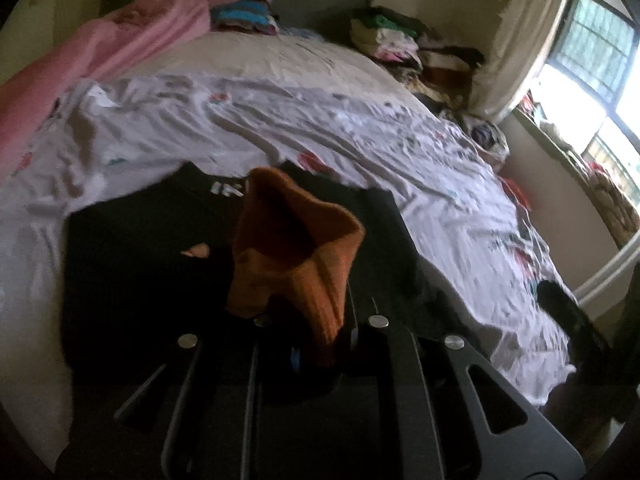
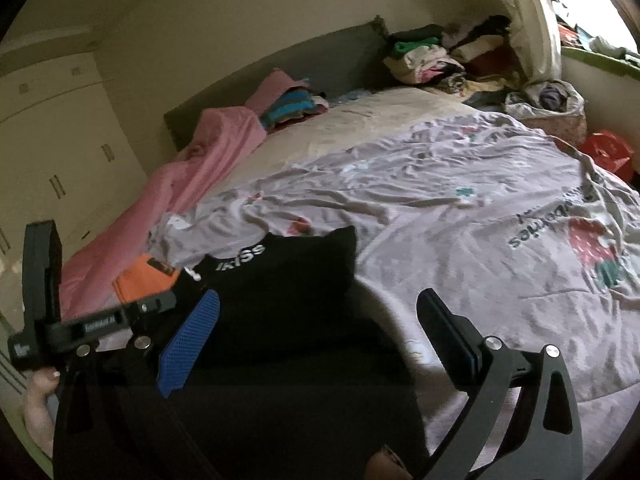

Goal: Fold small clothes
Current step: 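Lower the sleeve onto the shirt body and open the left tool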

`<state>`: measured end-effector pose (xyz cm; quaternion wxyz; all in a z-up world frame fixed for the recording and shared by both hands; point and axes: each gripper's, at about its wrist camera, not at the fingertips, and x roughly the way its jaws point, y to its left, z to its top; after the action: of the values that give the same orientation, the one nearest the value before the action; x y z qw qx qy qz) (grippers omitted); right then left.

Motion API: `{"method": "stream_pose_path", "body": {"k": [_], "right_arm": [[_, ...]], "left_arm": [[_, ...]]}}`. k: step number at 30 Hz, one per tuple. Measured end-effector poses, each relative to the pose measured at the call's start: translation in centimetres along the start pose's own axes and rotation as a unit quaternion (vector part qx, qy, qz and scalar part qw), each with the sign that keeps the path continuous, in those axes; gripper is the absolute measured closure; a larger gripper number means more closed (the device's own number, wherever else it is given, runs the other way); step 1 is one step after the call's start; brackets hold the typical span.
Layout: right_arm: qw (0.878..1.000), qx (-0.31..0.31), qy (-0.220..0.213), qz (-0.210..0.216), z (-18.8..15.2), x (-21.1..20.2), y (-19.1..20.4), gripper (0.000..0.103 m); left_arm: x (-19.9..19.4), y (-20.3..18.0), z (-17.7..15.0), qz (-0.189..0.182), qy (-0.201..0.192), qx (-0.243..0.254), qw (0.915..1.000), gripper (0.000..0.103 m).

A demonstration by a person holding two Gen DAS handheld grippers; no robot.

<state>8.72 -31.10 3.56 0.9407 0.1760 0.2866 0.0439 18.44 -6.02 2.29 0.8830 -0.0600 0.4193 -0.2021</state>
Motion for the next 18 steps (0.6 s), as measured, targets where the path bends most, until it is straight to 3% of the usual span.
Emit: {"method": "stream_pose_path", "body": {"k": [5, 8, 12, 14, 16, 18], "right_arm": [[1.0, 0.011, 0.001, -0.02, -0.1, 0.1, -1.3, 0.005], [0.999, 0.019, 0.001, -0.031, -0.1, 0.2, -2.0, 0.005], [0.999, 0.024, 0.006, -0.042, -0.2, 0.6, -2.5, 0.005], [0.999, 0.026, 0.008, -0.047, -0.3, 0.8, -2.6, 0.005], [0.999, 0.025, 0.015, -0.046, -0.4, 1.2, -2.3, 0.005], [0.999, 0.016, 0.022, -0.042, -0.6, 1.7, -1.8, 0.005]], "left_arm": [[2.1, -1.1, -1.1, -0.024, 0.022, 0.017, 0.9993, 0.094], [3.1, -1.5, -1.6, -0.043, 0.038, 0.022, 0.9981, 0.087], [3.2, -1.3, -2.0, -0.061, 0.039, 0.016, 0.9972, 0.057], [2.7, -1.0, -2.0, -0.067, 0.035, 0.013, 0.9971, 0.053], [2.2, -0.3, -1.8, -0.071, 0.029, 0.002, 0.997, 0.041], [1.5, 0.6, -1.4, -0.064, 0.015, -0.006, 0.9978, 0.039]]}}
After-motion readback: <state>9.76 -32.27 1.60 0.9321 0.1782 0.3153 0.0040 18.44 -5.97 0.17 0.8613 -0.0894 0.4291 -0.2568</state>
